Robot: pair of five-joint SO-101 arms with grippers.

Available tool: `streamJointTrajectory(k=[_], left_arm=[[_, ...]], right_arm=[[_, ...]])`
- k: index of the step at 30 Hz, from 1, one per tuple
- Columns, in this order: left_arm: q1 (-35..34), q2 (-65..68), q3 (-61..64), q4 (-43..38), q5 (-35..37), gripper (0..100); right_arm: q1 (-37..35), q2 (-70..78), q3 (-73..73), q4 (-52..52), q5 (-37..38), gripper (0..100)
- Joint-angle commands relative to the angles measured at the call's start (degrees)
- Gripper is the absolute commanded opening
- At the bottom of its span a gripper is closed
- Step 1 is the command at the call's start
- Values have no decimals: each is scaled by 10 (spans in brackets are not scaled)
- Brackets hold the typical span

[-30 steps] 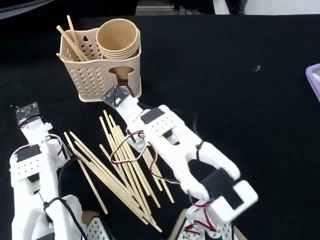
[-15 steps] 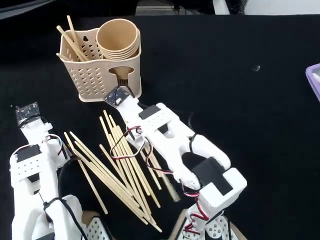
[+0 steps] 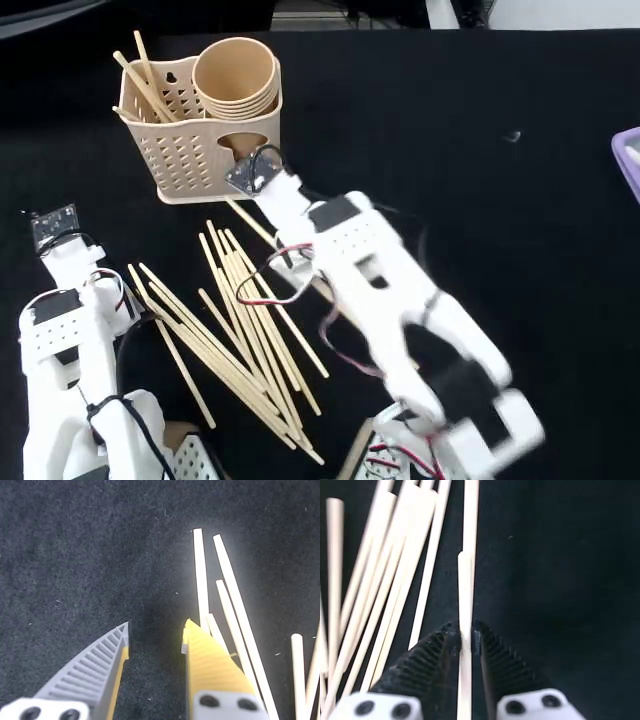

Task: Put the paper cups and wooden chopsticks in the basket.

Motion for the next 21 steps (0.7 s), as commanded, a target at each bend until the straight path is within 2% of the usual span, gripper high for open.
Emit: streamJointTrajectory(k=[1,5,8,13,18,21], left_arm=[[6,-13,-6,-7,5,173],[6,-13,-6,-7,5,173],[6,-13,-6,-7,5,173],[6,-13,-5,-7,5,173],[6,-13,-5,-7,5,173],[6,-13,-5,-7,6,173]], right_arm=[[11,-162,-52,35,21,10],[-29,-269,-115,51,17,10],[-89,-313,-163,4,16,10],[-120,-285,-179,-209,8,10],[-117,-203,-198,-451,-69,11],[-117,-136,-238,-554,-91,11]])
